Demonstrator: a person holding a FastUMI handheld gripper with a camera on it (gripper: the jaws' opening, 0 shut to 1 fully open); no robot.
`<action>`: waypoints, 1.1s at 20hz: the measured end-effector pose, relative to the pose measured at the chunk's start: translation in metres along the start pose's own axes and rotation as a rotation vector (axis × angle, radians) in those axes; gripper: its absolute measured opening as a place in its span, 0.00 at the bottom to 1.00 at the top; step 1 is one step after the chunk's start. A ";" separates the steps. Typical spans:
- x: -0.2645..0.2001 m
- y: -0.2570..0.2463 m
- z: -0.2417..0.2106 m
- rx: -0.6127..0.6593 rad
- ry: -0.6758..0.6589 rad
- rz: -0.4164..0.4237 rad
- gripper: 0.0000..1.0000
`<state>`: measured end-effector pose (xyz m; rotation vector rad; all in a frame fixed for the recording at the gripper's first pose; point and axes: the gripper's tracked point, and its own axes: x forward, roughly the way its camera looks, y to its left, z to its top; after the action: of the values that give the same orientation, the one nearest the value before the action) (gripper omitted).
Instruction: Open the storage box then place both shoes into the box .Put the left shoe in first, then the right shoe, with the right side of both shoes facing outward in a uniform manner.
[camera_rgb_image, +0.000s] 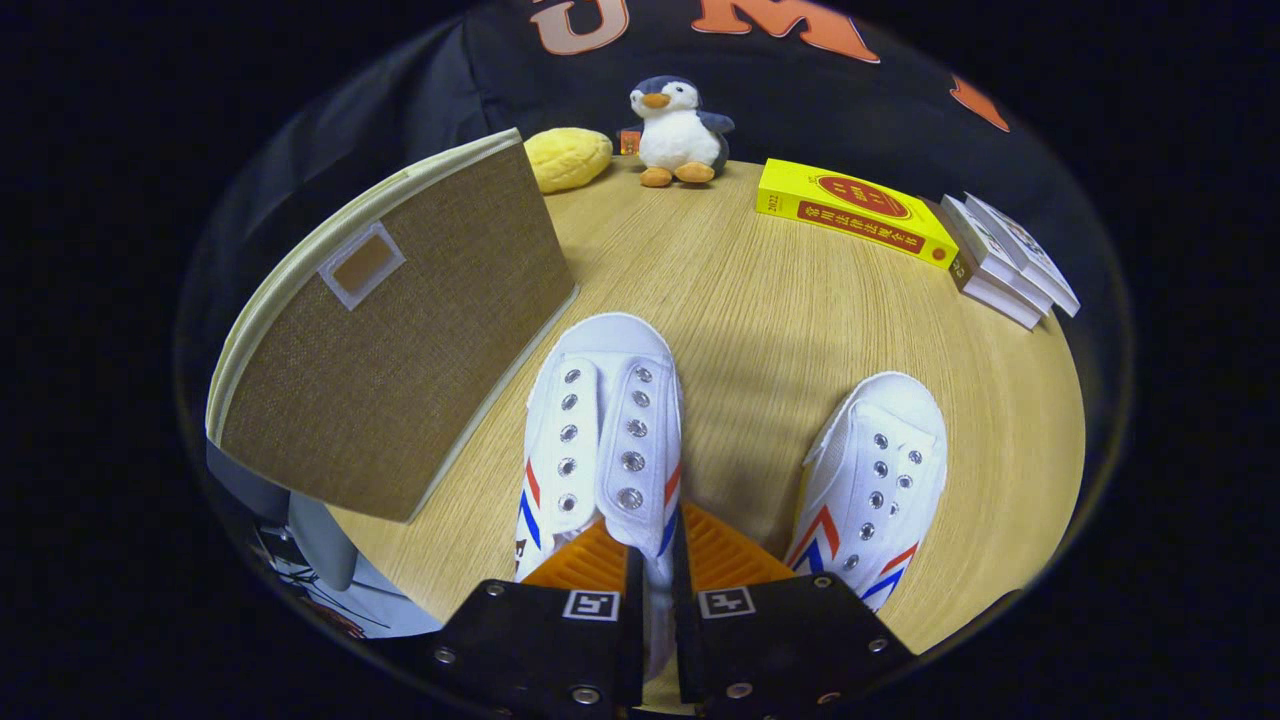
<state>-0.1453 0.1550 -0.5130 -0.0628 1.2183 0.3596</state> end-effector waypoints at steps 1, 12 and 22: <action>0.002 0.000 0.002 0.026 0.001 0.019 0.15; -0.005 0.009 0.006 0.303 0.064 0.123 0.01; -0.087 0.032 0.100 0.394 -0.127 0.162 0.01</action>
<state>-0.0902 0.1879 -0.3926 0.3947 1.1519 0.2538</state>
